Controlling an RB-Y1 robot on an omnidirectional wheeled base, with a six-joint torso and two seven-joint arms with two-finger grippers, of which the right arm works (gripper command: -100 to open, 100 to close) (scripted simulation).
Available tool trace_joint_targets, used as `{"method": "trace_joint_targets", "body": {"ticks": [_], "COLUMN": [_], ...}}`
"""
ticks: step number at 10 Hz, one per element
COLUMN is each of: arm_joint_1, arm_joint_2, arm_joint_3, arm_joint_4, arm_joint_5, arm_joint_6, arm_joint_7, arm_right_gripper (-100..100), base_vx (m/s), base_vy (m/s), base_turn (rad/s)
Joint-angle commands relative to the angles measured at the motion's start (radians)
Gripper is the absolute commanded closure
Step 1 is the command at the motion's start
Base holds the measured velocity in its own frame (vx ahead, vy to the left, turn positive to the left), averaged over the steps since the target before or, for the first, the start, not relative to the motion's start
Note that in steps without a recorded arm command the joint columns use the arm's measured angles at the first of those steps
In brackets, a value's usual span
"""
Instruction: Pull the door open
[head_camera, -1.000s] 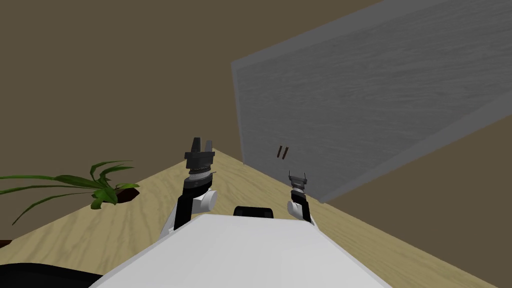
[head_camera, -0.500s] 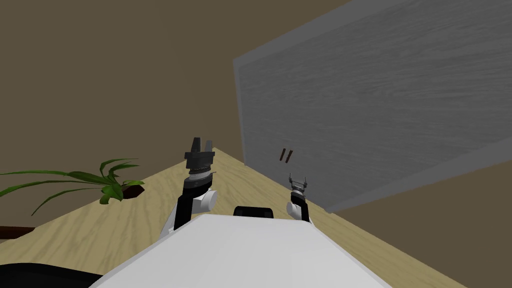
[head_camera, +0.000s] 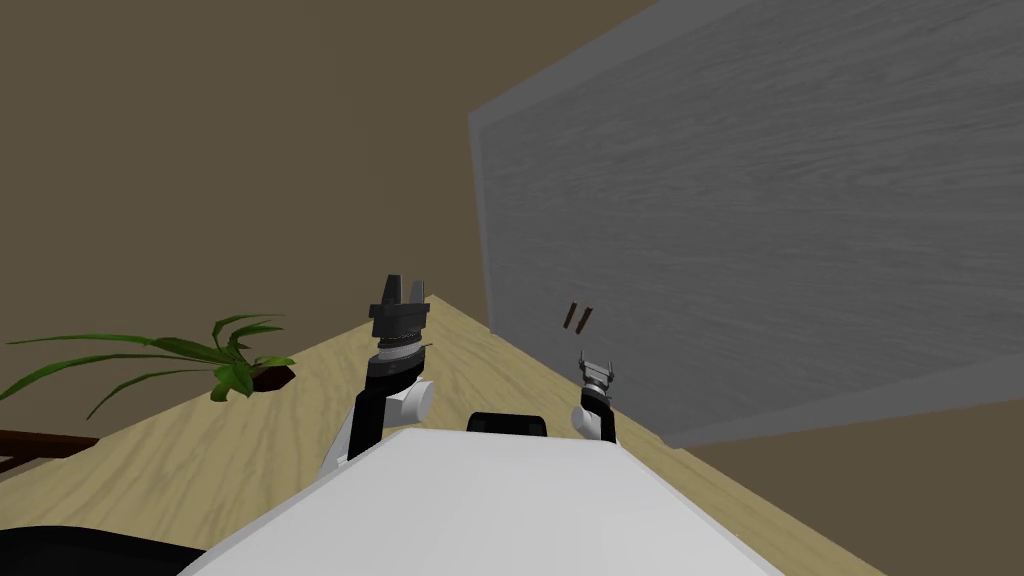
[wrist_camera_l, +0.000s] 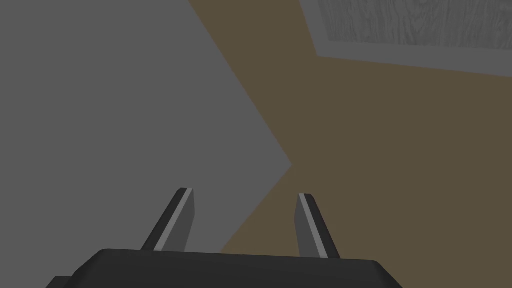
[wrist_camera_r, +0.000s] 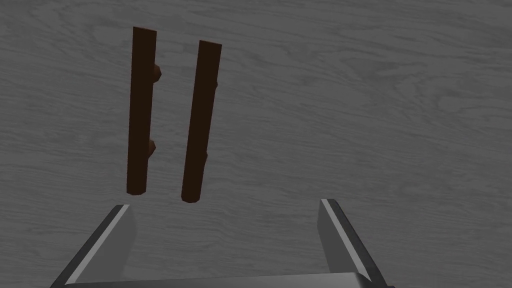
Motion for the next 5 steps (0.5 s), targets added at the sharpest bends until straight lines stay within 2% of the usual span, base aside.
{"method": "trace_joint_targets", "body": {"ticks": [1, 3, 5], "arm_joint_1": [-0.008, -0.029, -0.039], "arm_joint_2": [0.002, 0.007, 0.010], "arm_joint_3": [-0.003, -0.009, -0.012], "arm_joint_4": [0.029, 0.090, 0.118], "arm_joint_5": [-0.014, -0.045, -0.058], "arm_joint_6": [-0.009, -0.025, -0.033], "arm_joint_7": [-0.023, -0.068, -0.088], "arm_right_gripper": [-100, -100, -100], "base_vx": [0.091, 0.140, 0.131], "base_vy": [-0.033, -0.049, -0.047], "base_turn": [0.078, 0.108, 0.058]}}
